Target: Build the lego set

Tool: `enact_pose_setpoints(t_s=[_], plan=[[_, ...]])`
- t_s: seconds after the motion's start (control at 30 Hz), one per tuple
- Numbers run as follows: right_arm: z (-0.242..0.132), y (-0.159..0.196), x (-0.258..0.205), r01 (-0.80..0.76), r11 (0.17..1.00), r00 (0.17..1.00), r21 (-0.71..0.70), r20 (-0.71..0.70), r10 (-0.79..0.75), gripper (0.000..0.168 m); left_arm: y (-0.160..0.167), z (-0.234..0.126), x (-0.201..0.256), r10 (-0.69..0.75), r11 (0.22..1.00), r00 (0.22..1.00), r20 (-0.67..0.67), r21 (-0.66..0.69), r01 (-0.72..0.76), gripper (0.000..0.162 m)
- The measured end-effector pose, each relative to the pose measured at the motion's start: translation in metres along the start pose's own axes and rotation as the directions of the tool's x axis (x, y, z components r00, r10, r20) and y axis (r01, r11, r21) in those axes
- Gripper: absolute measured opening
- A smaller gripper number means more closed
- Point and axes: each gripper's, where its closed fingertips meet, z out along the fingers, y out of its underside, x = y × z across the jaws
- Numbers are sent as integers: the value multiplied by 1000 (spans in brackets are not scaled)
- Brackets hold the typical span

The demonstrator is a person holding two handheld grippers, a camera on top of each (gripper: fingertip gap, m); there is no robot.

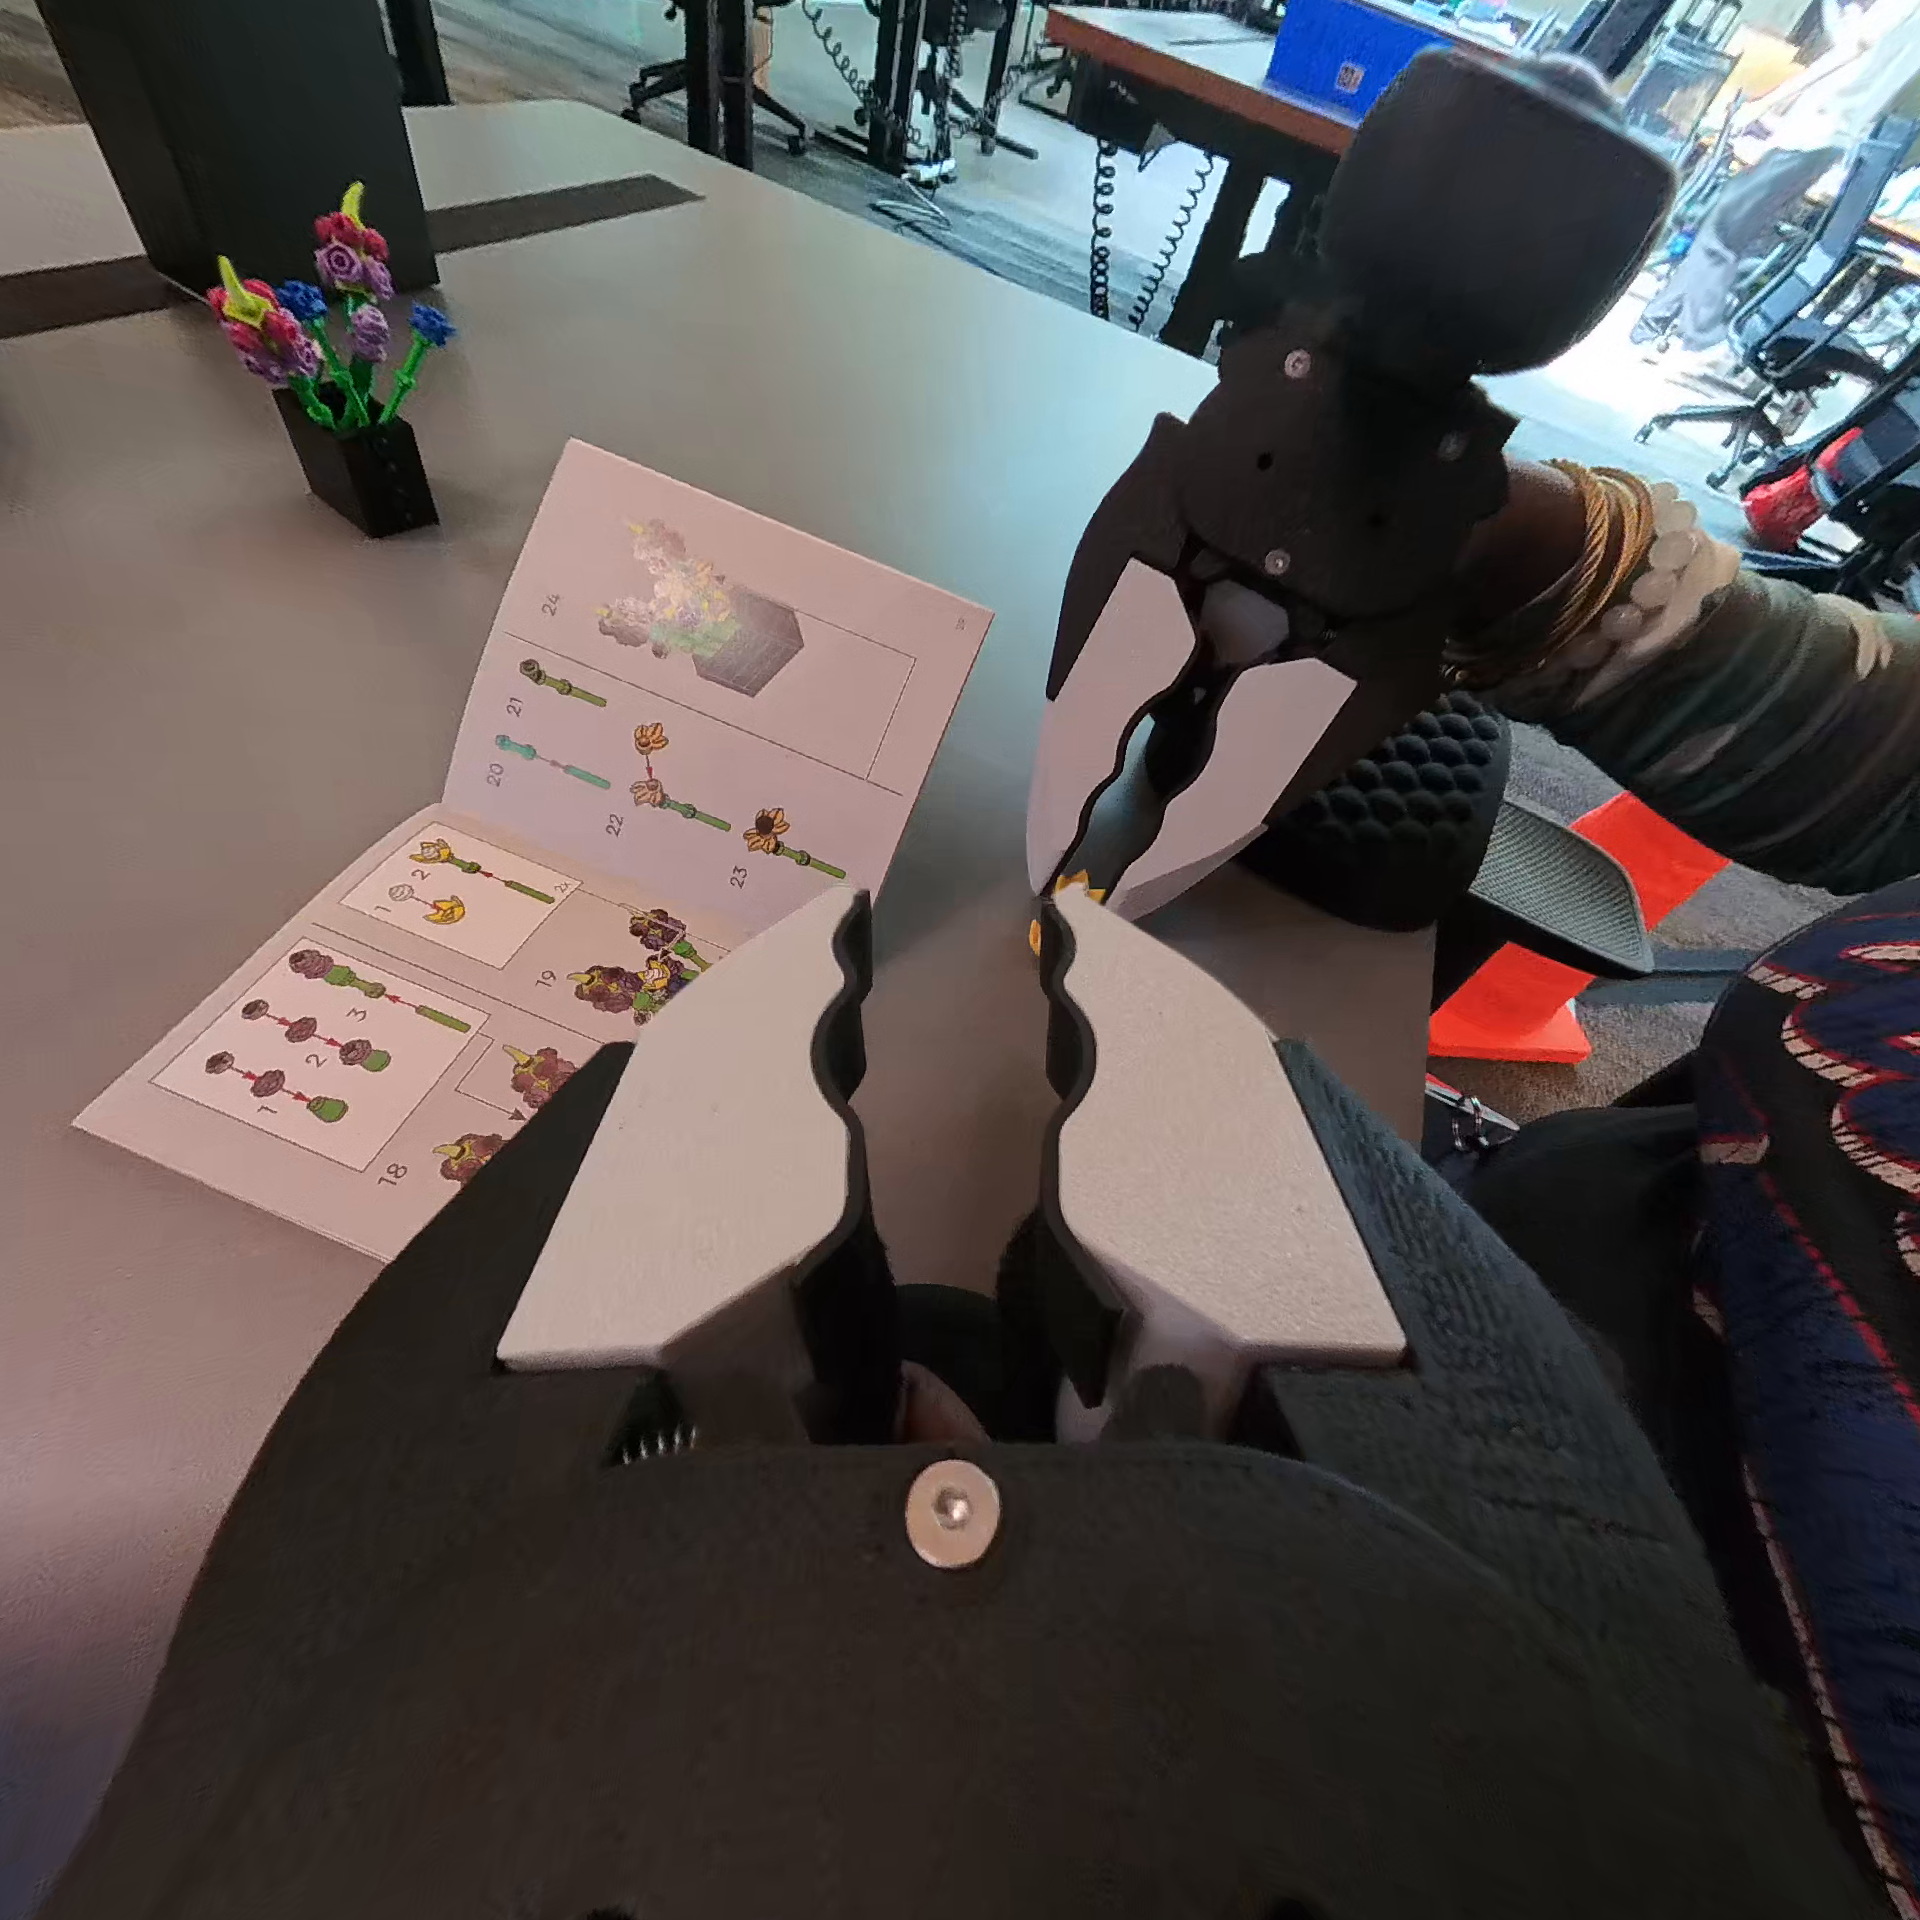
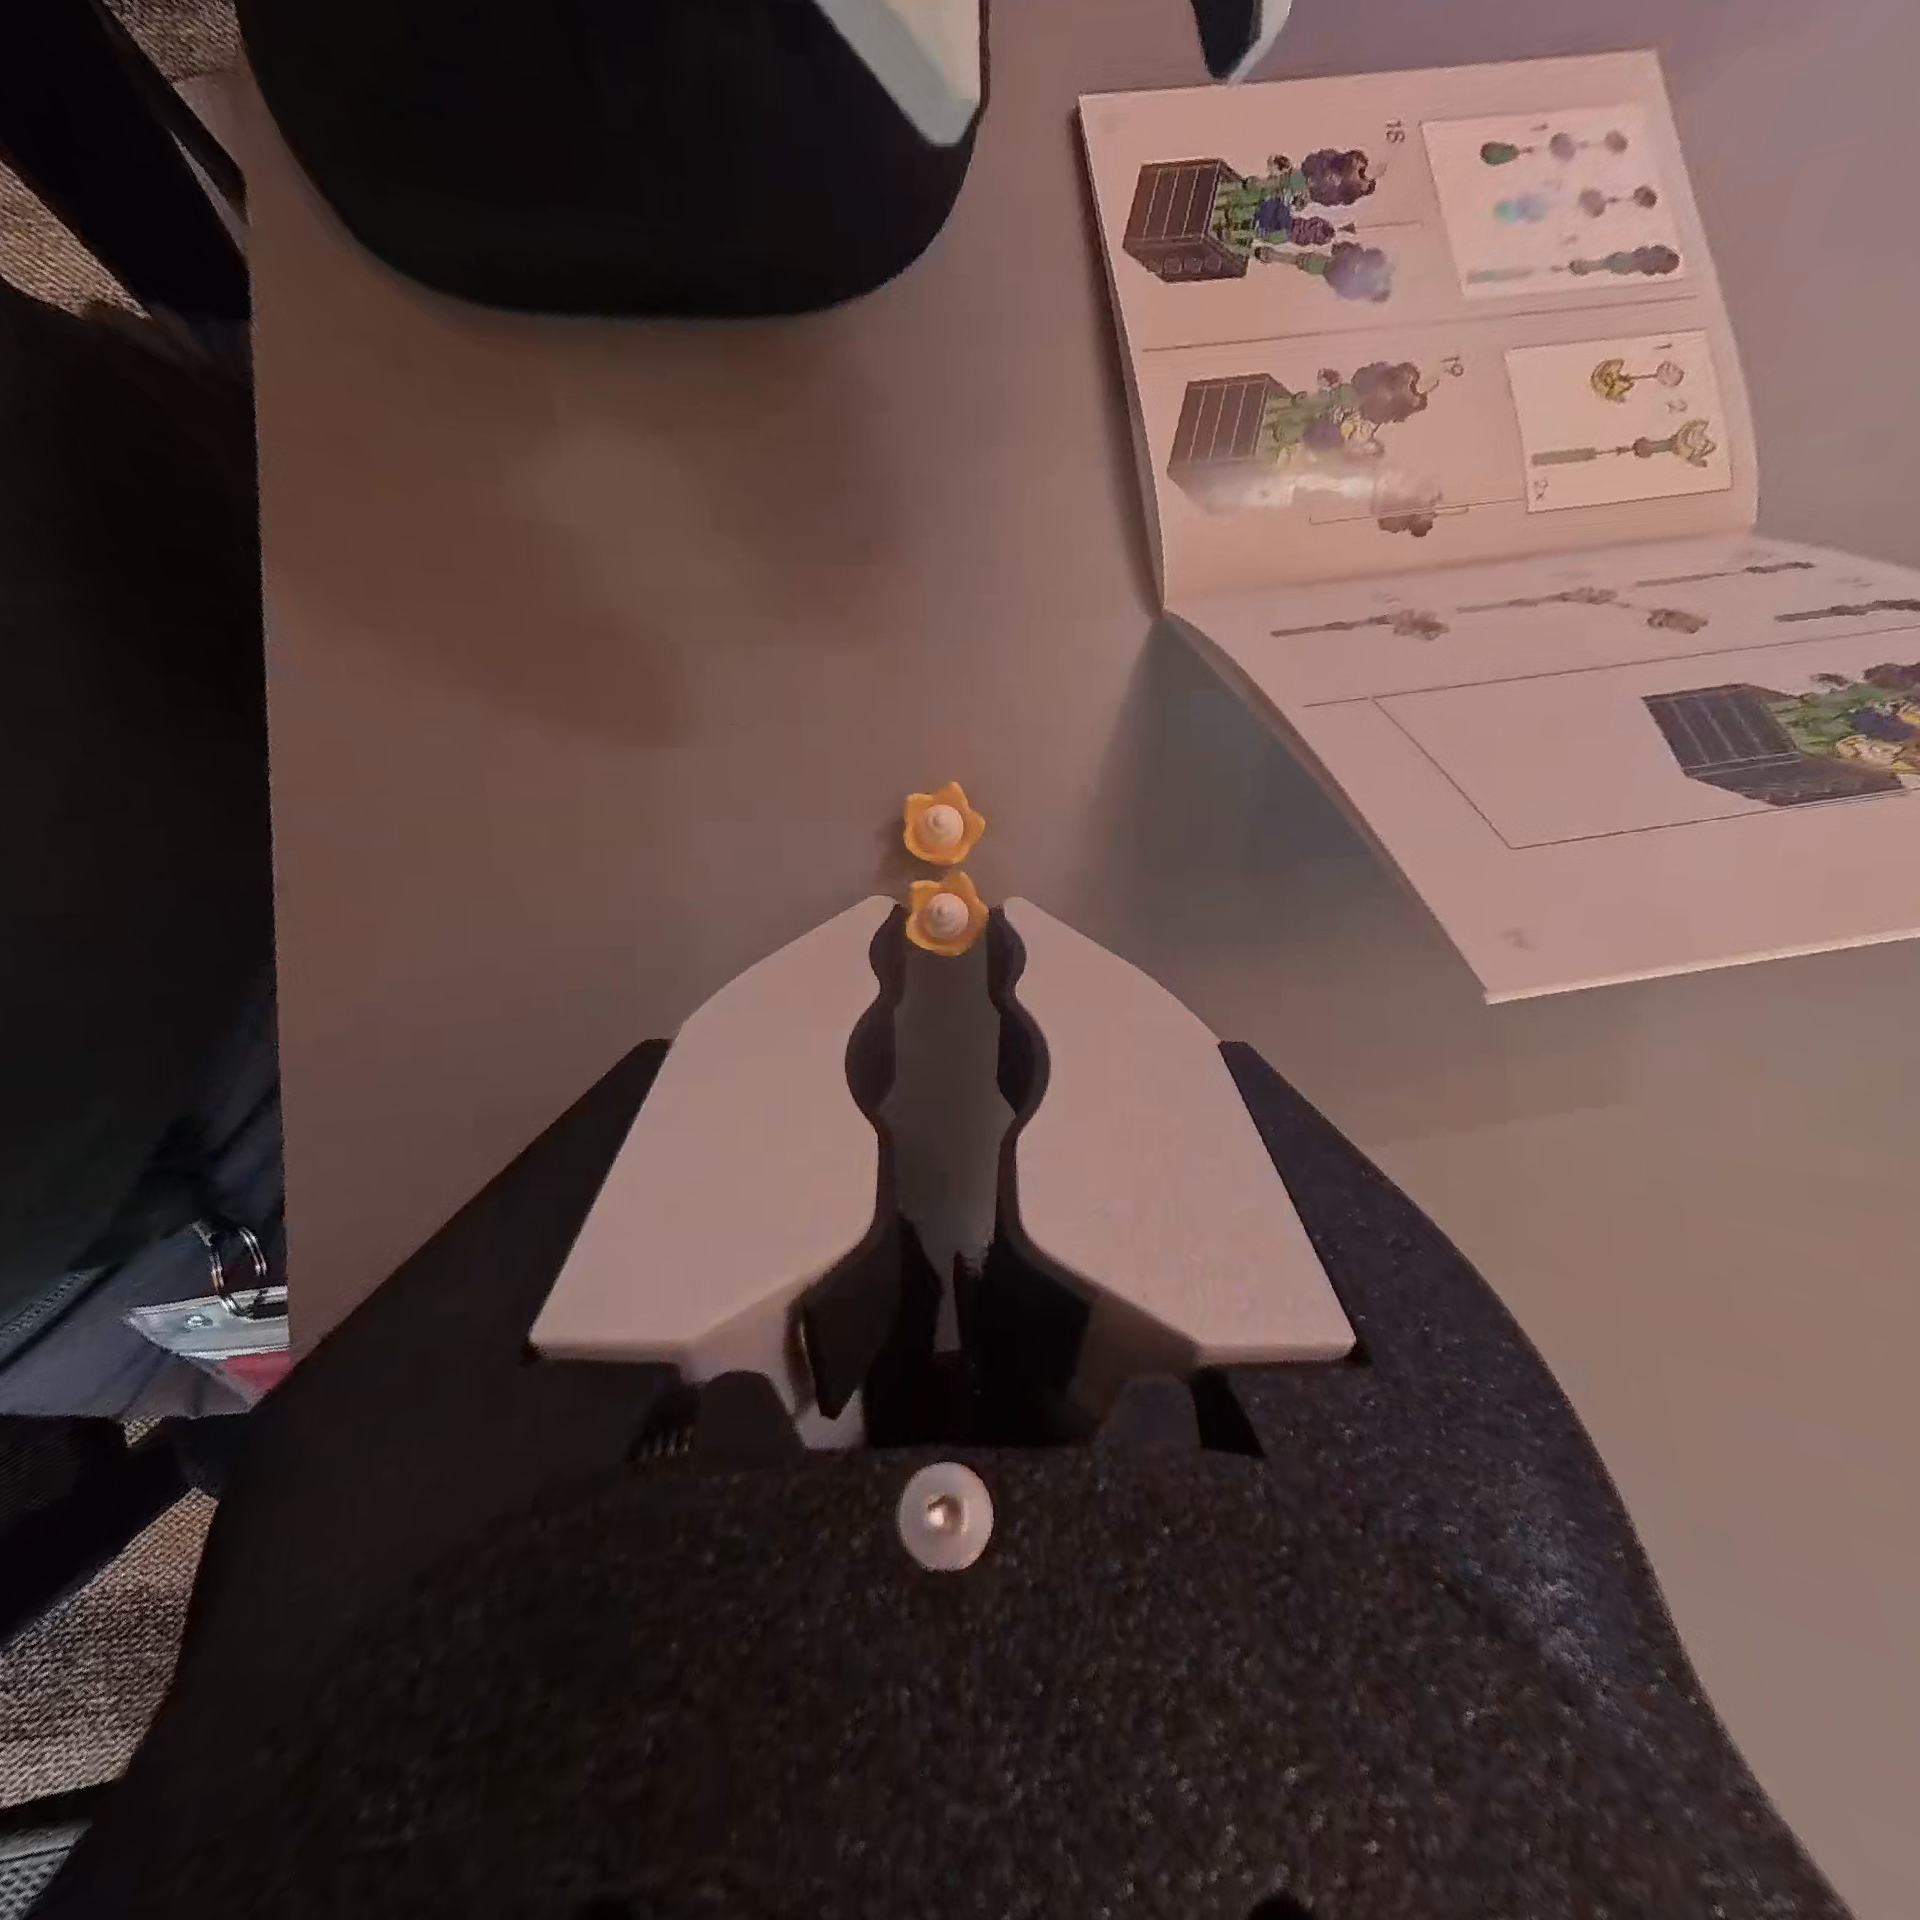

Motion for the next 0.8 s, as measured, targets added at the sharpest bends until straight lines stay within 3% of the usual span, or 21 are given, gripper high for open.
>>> enact_pose_setpoints(t_s=[0.37, 0.8], plan=[[-4, 0, 1, -39, 999, 999, 18, 2, 39, 24, 4, 3, 0, -8, 1000, 1000, -3, -26, 8, 31], [-31, 17, 14, -72, 994, 987, 86, -139, 83, 25, 7, 5, 0, -16, 999, 1000, -10, -44, 16, 31]])
